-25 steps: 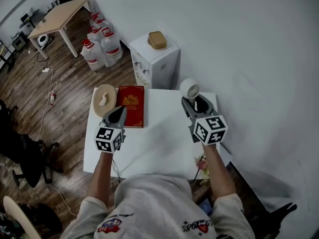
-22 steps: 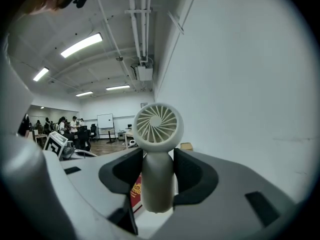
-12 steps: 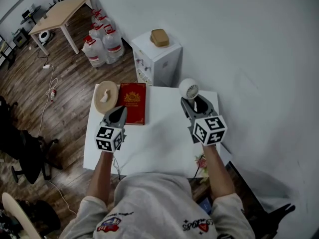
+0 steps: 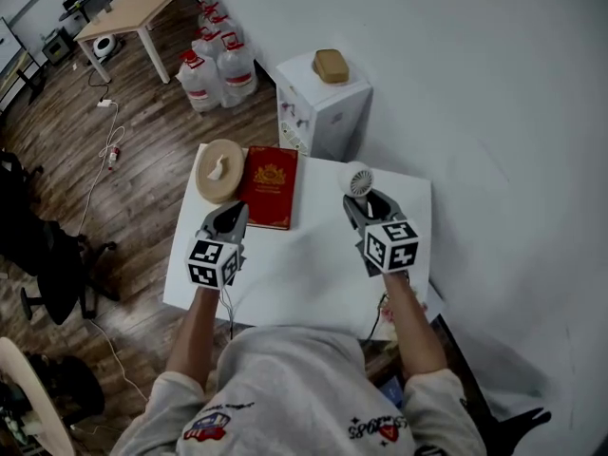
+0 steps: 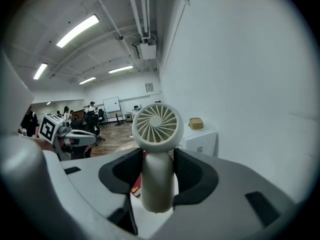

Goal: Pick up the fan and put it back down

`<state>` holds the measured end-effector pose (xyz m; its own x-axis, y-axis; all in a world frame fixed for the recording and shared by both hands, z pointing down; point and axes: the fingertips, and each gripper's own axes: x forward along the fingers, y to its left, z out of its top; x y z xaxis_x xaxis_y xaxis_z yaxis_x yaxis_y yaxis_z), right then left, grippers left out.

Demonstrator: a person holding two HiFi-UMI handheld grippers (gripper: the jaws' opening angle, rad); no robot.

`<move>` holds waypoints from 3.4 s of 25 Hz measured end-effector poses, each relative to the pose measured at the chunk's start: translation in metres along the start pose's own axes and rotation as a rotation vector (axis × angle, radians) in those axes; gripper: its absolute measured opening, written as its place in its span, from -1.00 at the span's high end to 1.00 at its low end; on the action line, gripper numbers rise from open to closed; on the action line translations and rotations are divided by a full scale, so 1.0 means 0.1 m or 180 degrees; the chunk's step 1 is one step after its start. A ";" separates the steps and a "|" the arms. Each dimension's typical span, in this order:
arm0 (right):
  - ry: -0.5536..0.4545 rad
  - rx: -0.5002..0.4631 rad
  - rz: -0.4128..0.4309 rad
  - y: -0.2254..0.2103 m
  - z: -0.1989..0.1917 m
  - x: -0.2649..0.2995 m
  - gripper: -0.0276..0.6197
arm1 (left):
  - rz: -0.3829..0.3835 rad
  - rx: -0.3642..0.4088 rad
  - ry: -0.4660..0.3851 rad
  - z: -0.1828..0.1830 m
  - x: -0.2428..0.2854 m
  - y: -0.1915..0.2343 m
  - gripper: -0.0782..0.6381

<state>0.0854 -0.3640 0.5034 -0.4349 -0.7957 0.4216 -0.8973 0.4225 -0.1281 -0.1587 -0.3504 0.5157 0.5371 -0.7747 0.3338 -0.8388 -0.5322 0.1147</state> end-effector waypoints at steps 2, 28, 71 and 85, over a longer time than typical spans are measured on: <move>0.0144 -0.0020 0.0053 0.07 -0.18 0.16 0.31 | 0.0045 -0.0025 0.0022 -0.06 -0.06 0.06 0.77; 0.1809 -0.0691 0.0464 0.53 -2.57 1.33 0.31 | 0.0714 -0.0417 0.0288 -0.94 -0.80 0.74 0.77; 0.0318 0.0166 0.0202 0.09 -1.31 0.88 0.90 | 0.0308 0.0023 0.0077 -0.29 -0.15 0.38 0.77; -0.0687 -0.0180 -0.0482 -0.37 -0.01 -0.15 0.91 | -0.0161 0.0227 -0.0247 0.36 0.39 -0.20 0.77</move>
<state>0.1247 -0.3675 0.5025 -0.3076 -0.9232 0.2302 -0.9503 0.3104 -0.0252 -0.1181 -0.3818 0.4928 0.5862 -0.7688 0.2555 -0.8035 -0.5922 0.0617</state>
